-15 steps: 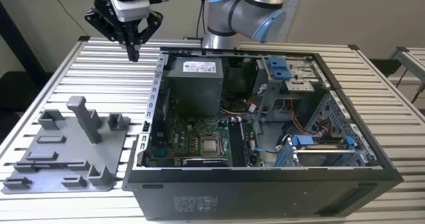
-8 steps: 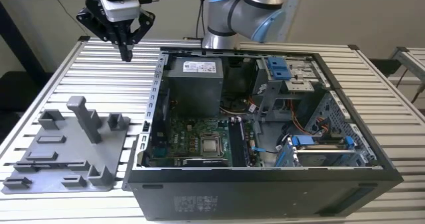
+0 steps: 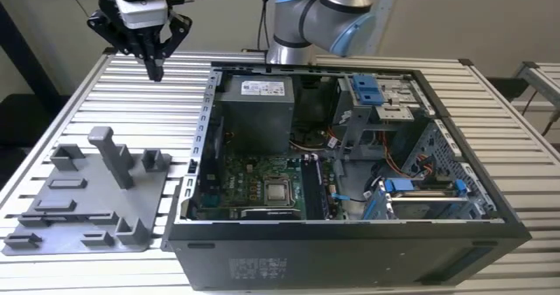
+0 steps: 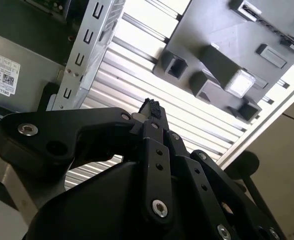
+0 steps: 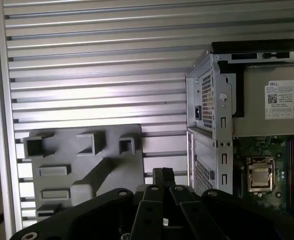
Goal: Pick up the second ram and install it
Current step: 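Reach for the second ram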
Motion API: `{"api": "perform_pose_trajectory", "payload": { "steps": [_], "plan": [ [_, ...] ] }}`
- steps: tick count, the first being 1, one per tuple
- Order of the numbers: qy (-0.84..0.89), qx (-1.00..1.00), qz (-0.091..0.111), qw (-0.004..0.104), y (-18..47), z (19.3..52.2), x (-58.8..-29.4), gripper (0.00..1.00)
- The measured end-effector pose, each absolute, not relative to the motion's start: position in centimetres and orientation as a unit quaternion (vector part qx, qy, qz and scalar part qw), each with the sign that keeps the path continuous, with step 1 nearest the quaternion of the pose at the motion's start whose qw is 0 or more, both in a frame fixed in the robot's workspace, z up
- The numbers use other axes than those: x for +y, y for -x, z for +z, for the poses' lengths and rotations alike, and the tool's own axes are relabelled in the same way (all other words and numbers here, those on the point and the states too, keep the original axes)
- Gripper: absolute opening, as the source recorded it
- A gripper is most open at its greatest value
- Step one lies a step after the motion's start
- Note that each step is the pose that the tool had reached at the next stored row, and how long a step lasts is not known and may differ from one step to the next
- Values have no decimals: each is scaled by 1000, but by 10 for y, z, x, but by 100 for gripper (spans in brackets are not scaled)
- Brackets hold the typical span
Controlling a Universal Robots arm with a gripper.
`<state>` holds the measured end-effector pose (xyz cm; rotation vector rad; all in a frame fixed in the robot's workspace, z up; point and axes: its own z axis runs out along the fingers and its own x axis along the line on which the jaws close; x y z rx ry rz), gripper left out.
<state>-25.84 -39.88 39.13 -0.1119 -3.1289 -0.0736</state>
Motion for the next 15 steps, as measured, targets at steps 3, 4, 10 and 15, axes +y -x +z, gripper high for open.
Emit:
{"api": "perform_pose_trajectory", "payload": {
  "steps": [3, 4, 10, 15],
  "plan": [
    [36, -999, -23, 6, 264, 391, -399, 11],
    [36, -999, -23, 6, 266, 391, -399, 11],
    [36, -999, -23, 7, 278, 391, -399, 11],
    [36, -999, -23, 8, 288, 390, -399, 11]
  ]
}}
